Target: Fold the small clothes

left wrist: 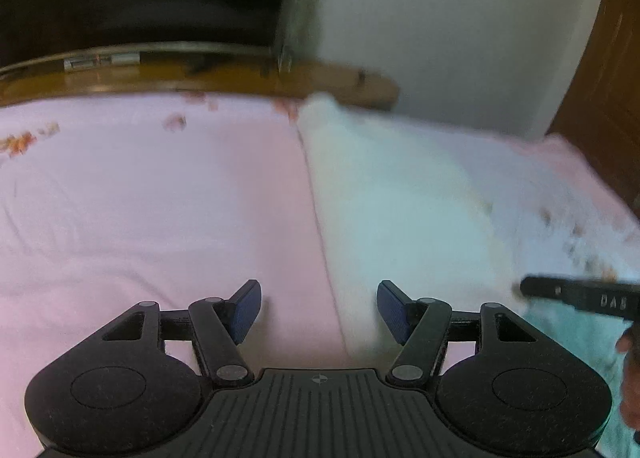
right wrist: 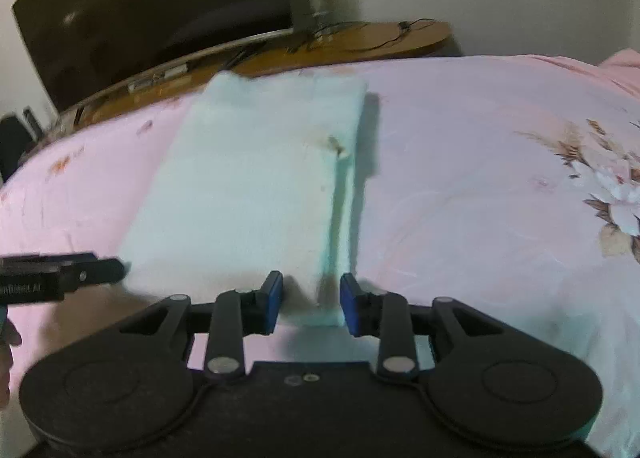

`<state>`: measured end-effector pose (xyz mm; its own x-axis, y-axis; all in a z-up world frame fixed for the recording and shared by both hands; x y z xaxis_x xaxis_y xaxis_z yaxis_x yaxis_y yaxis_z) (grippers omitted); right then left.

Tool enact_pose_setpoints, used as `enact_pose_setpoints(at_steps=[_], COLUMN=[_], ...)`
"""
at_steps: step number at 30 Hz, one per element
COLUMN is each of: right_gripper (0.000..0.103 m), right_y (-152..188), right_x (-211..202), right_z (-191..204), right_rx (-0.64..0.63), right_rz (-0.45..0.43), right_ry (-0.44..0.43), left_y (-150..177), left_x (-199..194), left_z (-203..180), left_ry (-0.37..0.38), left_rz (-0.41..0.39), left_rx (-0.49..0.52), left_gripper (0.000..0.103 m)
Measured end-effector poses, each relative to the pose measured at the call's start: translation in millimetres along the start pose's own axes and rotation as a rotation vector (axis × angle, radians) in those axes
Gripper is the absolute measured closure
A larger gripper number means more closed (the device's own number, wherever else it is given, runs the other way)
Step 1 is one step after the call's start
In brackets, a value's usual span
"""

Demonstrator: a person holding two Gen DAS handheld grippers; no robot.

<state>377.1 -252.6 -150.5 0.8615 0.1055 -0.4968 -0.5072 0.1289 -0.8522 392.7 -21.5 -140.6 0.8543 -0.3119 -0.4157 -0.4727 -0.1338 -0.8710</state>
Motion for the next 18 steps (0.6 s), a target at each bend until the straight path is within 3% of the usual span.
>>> enact_pose_setpoints(at_steps=[4,6,7,8,9,12,14,18], right_gripper=[0.071,0.065,0.060,0.041,0.031,0.042,0.044,0.045], right_y=[-23,-36,-43,-48,-52,-61,-61,-47], right_x=[-6,3,7,17,25,49,65,96], right_z=[-14,-27,-34,-40,-45,-50,-47,-46], right_rx=[0.091,0.198,0.246,0.273,0.289,0.342,0.371,0.351], right_rz=[-0.075,-0.103,-0.118,-0.122,-0.119,-0.099,-0.075,0.014], right_ry=[-0.013,-0.025,-0.024,-0.013,-0.008,-0.060,-0.100,-0.101], left_y=[-18,-22,-23,-23,-24,-21,-19,-12], left_x=[17,33,40,48,56,77,91,112], left_z=[12,18,20,21,21,16,14,10], left_ry=[0.017,0.037,0.047,0.058,0.060,0.092,0.103,0.114], left_rz=[0.000,0.020,0.030,0.041,0.049,0.067,0.080,0.119], left_rx=[-0.033,-0.101,-0.126,-0.143,-0.145,-0.172,-0.187,-0.187], left_gripper=[0.039,0.039,0.039,0.039,0.039,0.039,0.039,0.039])
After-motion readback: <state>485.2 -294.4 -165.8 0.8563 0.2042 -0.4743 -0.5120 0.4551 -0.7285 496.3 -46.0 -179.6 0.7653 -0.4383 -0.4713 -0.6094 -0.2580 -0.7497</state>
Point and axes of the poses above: each gripper's, at about its wrist camera, not at the fingertips, and x roughly the way its jaws point, z to its left, y to its underside, the point moved 9 cm from there along x, roughly the way its jaws point, and after that the axes turned 15 degrees about -z, right-handed, at the moved point
